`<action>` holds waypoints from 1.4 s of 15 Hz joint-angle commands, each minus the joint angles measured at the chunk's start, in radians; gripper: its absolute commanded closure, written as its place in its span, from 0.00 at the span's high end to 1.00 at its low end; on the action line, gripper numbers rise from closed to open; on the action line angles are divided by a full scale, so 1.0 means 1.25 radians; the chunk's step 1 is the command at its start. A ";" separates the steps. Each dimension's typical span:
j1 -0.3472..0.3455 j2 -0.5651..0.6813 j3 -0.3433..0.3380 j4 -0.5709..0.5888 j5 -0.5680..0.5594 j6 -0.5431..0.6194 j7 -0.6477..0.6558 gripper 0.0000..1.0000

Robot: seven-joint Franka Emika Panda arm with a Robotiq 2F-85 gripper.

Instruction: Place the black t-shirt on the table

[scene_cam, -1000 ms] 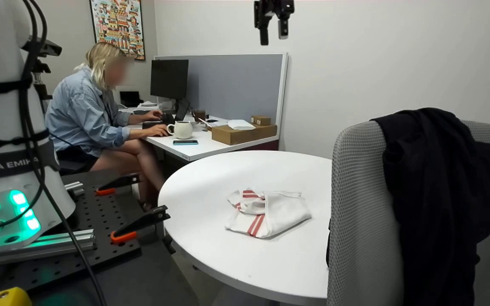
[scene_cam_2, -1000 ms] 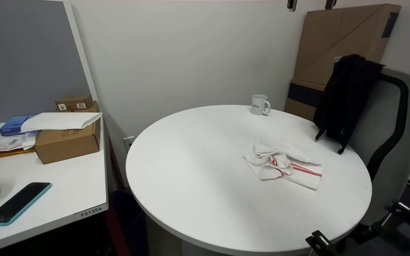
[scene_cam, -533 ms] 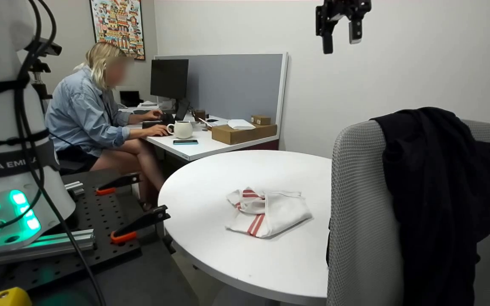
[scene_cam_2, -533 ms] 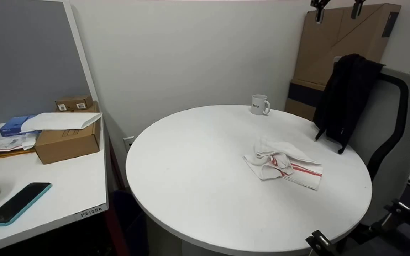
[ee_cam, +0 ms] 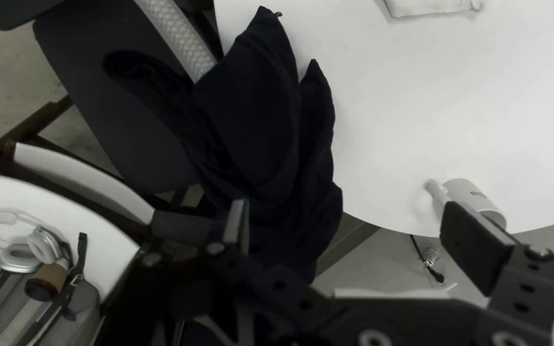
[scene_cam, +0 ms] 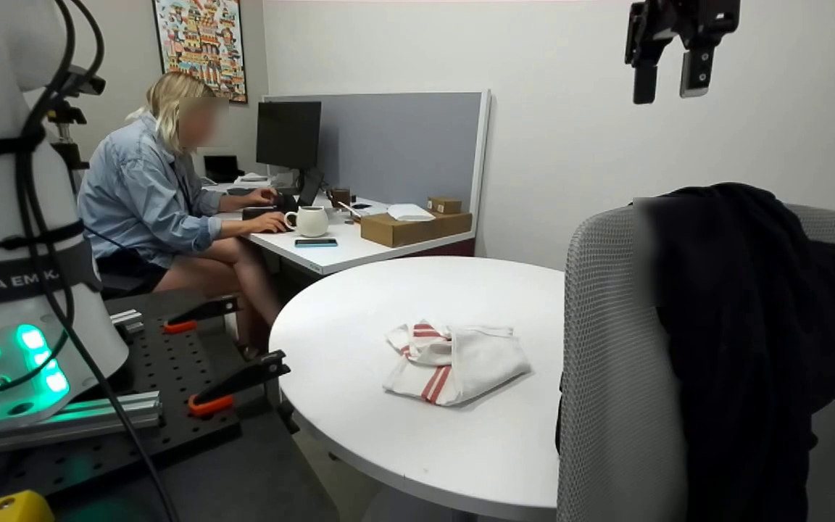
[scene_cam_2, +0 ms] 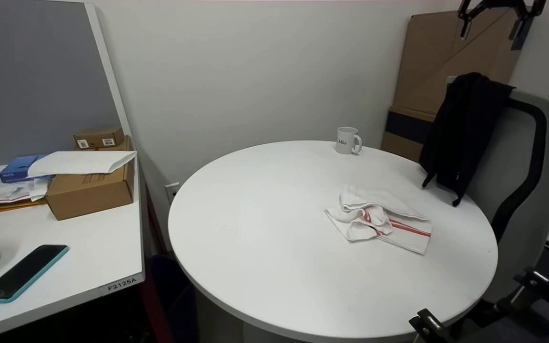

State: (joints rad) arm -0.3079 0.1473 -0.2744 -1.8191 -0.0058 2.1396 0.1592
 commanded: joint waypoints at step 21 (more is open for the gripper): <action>-0.032 0.195 -0.006 0.157 0.126 0.120 -0.001 1.00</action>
State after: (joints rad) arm -0.3380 0.3634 -0.2788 -1.6630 0.1642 2.2919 0.1568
